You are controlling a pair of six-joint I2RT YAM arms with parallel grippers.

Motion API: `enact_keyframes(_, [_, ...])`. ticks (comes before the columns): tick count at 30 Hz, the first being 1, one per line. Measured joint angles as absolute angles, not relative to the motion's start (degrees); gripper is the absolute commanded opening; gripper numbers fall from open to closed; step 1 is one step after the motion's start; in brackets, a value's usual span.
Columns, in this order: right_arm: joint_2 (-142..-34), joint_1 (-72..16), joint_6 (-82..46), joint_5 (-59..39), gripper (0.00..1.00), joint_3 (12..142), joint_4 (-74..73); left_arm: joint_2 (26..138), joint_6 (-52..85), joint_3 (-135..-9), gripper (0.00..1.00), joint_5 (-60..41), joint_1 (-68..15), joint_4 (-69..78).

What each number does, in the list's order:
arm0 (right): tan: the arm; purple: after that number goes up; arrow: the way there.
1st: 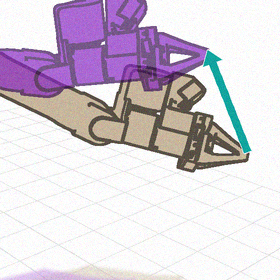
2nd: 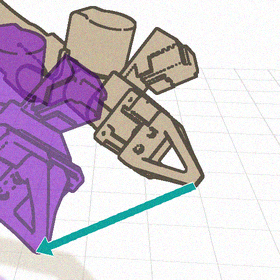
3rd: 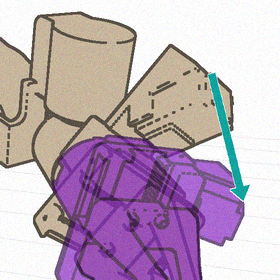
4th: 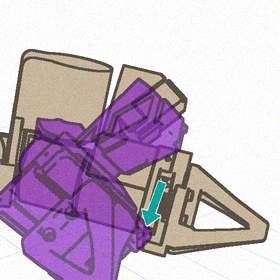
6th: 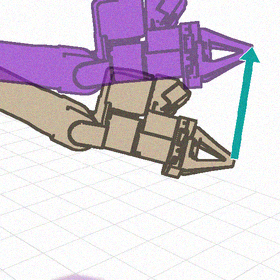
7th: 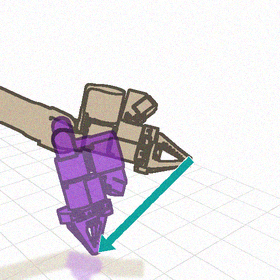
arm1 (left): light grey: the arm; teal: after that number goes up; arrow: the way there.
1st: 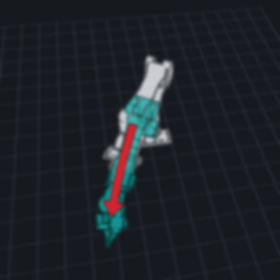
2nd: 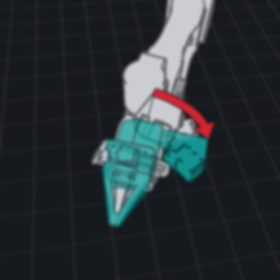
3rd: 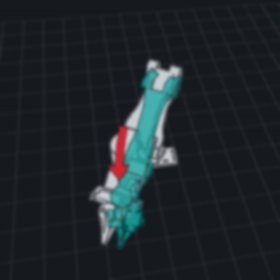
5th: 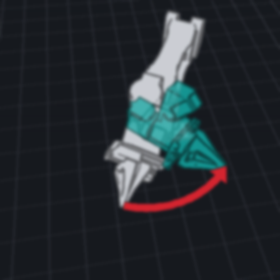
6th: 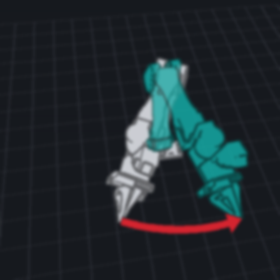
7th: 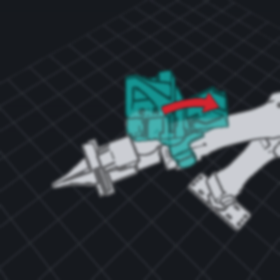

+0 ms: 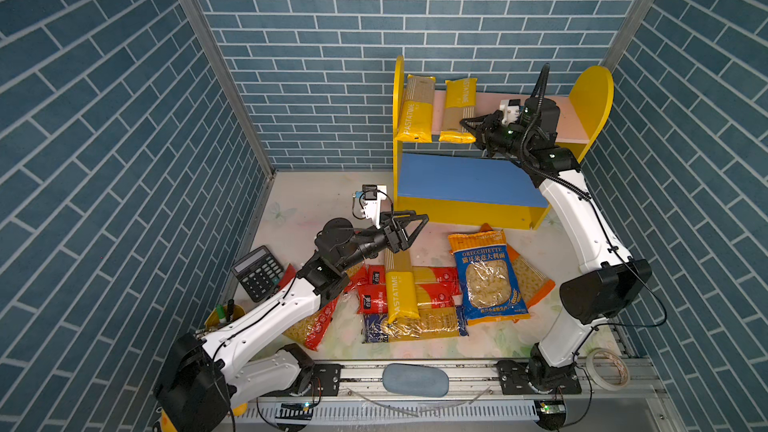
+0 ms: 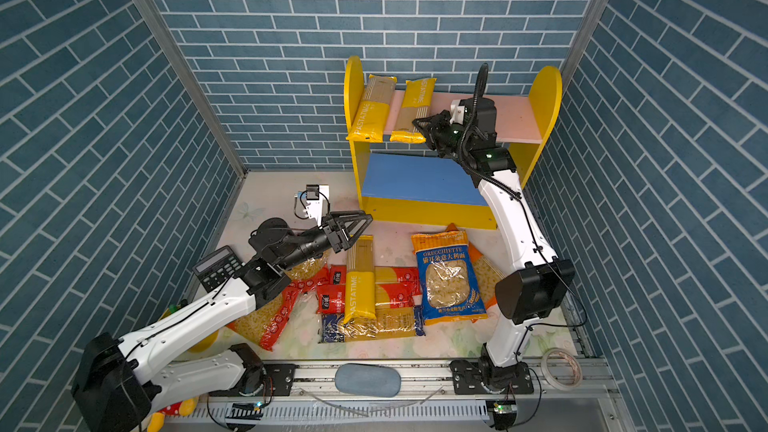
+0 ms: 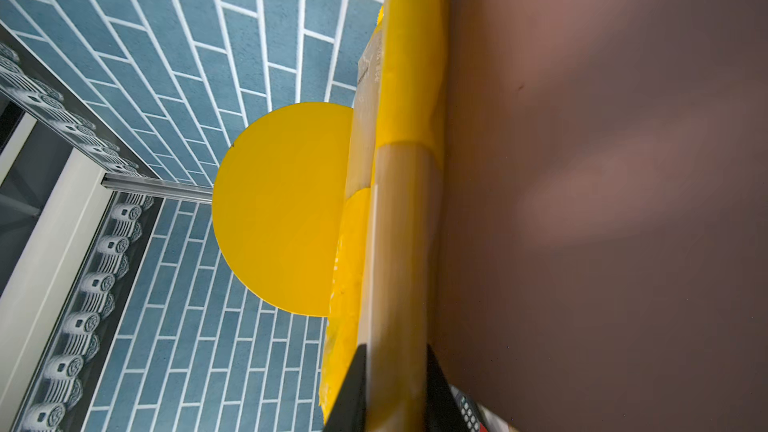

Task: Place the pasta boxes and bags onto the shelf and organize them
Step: 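Stand the pack beside the first one and open the right gripper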

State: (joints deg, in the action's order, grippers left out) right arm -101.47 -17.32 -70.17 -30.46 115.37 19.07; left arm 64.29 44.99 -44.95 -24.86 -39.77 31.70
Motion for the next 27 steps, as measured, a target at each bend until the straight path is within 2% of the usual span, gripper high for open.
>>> enact_keyframes(13, [-107.4,-18.9,-70.6,-34.2,0.00,123.3,22.2,65.3,44.2,-44.5,0.73,-23.2,-41.4,31.9])
enact_keyframes(14, [-107.4,-18.9,-70.5,-34.3,0.06,123.3,22.2,65.4,44.2,-44.4,0.73,-23.1,-41.5,31.9])
enact_keyframes(16, [-107.4,-18.9,-70.5,-34.3,0.27,123.3,22.2,65.4,44.1,-44.2,0.73,-23.1,-41.6,31.9])
enact_keyframes(18, [-107.4,-18.9,-70.0,-34.7,0.37,123.3,22.2,65.4,44.1,-44.2,0.73,-23.0,-41.6,31.9])
enact_keyframes(22, [-107.4,-18.9,-68.6,-35.7,0.51,123.3,21.7,65.2,43.9,-44.0,0.73,-22.8,-41.6,32.0])
enact_keyframes(27, [-105.9,-18.6,-68.7,-36.4,0.60,121.6,20.3,64.9,43.6,-43.1,0.73,-22.3,-41.6,31.9])
